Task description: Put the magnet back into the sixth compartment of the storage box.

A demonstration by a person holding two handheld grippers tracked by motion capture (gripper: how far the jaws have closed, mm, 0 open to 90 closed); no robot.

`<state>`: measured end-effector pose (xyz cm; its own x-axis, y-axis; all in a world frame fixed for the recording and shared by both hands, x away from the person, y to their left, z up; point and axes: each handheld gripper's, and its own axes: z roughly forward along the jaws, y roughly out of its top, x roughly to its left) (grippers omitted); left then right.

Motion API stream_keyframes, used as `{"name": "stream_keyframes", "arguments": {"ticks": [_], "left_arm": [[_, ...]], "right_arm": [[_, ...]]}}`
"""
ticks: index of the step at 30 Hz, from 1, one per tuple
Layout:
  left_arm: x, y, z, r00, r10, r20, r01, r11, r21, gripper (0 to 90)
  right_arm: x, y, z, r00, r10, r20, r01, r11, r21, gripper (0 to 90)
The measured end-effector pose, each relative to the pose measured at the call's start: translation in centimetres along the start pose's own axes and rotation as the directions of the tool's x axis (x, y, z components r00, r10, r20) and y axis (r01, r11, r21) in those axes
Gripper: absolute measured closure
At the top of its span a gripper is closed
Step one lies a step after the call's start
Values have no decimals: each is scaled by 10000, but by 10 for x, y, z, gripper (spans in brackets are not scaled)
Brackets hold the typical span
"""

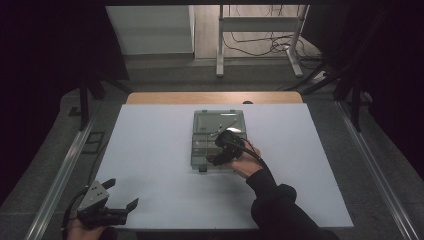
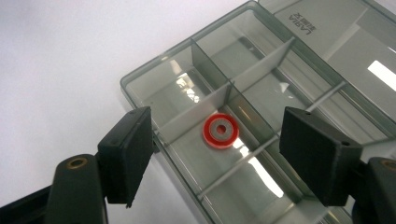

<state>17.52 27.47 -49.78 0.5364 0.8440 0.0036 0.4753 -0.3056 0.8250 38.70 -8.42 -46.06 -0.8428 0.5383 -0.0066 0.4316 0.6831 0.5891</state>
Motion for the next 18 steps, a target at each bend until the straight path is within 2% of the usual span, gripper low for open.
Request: {"name": "stream_keyframes", "arguments": {"ticks": [9,12,18], "left_arm": [[0,0,0,10000,-5,2,5,10000,13,17],[0,0,0,10000,-21,-2,21,10000,16,17],[0,0,0,10000,-17,0,17,10000,13,17]], "right_arm": [[0,-8,-11,9998,-165,76,167,9994,-307,276],[0,-10,-14,10000,-86,-15,86,9992,-388,271],[0,-15,-20,10000,-10,13,11,9988,-483,207]]}}
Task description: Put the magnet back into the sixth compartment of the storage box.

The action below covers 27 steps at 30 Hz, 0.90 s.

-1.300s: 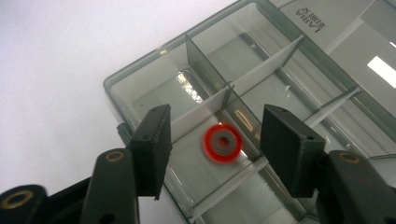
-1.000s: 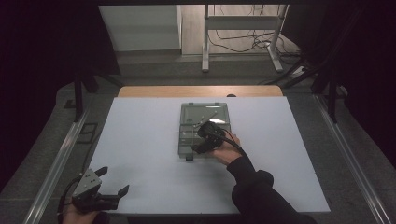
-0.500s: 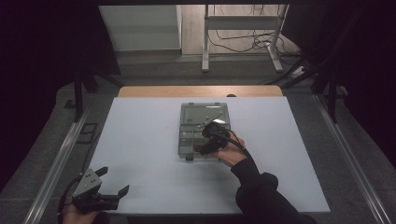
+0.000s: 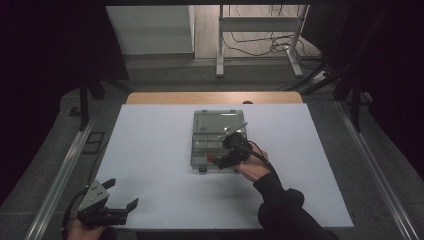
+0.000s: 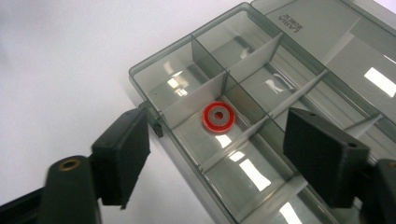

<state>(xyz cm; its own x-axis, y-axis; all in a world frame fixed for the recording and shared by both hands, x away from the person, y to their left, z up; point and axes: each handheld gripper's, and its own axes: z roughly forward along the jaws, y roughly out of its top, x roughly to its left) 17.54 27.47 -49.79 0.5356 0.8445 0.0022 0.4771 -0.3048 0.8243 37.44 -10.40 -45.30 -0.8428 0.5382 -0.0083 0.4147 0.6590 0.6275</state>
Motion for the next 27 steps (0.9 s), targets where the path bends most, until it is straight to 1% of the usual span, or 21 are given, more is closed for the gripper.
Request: {"name": "stream_keyframes", "arguments": {"ticks": [6,9,11,12,15,19,23,27], "left_arm": [[0,0,0,10000,9,1,-9,10000,8,17],[0,0,0,10000,5,-2,-5,10000,9,17],[0,0,0,10000,1,-4,-1,10000,16,17],[0,0,0,10000,3,-5,-3,10000,15,17],[0,0,0,10000,11,-4,-11,10000,14,17],[0,0,0,10000,5,0,-5,10000,14,17],[0,0,0,10000,14,4,-14,10000,14,17],[0,0,0,10000,19,2,-19,10000,11,17]], "right_arm": [[1,-7,-5,9998,128,137,-126,9999,-118,132],[1,-11,-7,9996,118,256,-113,9997,-219,102],[1,-14,-9,9994,32,333,-23,9997,-246,86],[1,-16,-9,9993,-22,379,33,9996,-288,80],[1,-21,-11,9991,62,421,-47,9994,-349,63],[2,-25,-16,9982,97,598,-70,9990,-450,39],[1,-29,-21,9975,51,708,-5,9979,-645,27],[1,-33,-26,9964,42,841,16,9976,-691,25]]}}
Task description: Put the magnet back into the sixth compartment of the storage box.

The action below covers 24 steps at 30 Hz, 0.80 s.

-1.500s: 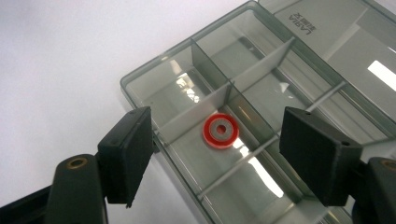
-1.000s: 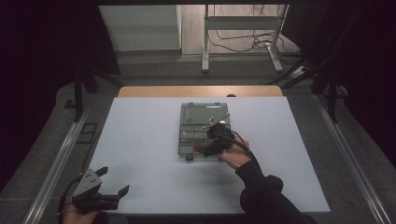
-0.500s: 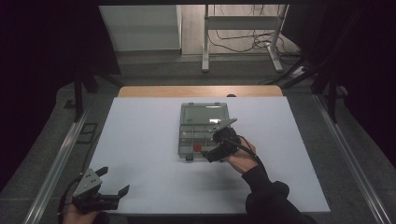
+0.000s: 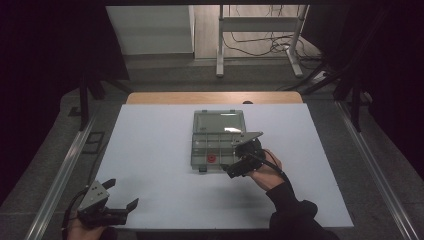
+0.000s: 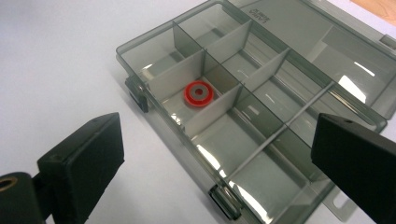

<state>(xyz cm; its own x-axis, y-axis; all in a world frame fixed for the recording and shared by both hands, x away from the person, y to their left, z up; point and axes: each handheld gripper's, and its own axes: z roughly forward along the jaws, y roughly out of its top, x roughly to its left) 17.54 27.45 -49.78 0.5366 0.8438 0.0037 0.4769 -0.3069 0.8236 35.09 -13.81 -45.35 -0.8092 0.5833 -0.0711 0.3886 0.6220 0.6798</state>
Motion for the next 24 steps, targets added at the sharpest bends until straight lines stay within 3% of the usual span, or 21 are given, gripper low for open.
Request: {"name": "stream_keyframes", "arguments": {"ticks": [24], "left_arm": [[0,0,0,10000,14,0,-14,10000,9,17]], "right_arm": [[2,-11,-17,9999,102,113,-99,9997,-233,24]]}}
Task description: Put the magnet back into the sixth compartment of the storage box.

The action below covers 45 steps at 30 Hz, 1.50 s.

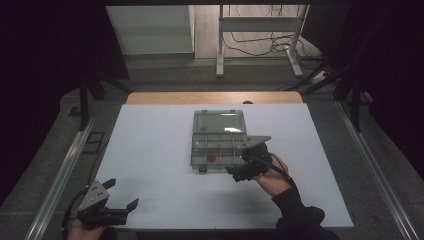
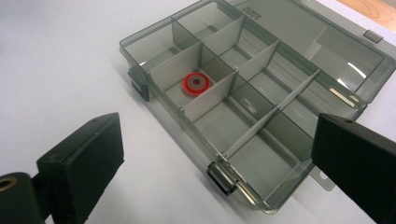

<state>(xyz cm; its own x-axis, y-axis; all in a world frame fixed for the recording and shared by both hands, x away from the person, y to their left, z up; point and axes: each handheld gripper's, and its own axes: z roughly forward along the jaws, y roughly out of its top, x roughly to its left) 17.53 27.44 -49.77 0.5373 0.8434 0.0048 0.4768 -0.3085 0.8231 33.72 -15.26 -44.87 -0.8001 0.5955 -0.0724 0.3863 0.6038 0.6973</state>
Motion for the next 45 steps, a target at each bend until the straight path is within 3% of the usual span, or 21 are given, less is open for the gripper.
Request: {"name": "stream_keyframes", "arguments": {"ticks": [19,45], "left_arm": [[0,0,0,10000,-11,9,11,10000,-7,17],[0,0,0,10000,1,20,-1,10000,11,17]], "right_arm": [[0,-12,-12,10000,52,2,-52,9998,-184,25],[-4,-35,-29,9986,483,228,-477,9985,-286,17]]}}
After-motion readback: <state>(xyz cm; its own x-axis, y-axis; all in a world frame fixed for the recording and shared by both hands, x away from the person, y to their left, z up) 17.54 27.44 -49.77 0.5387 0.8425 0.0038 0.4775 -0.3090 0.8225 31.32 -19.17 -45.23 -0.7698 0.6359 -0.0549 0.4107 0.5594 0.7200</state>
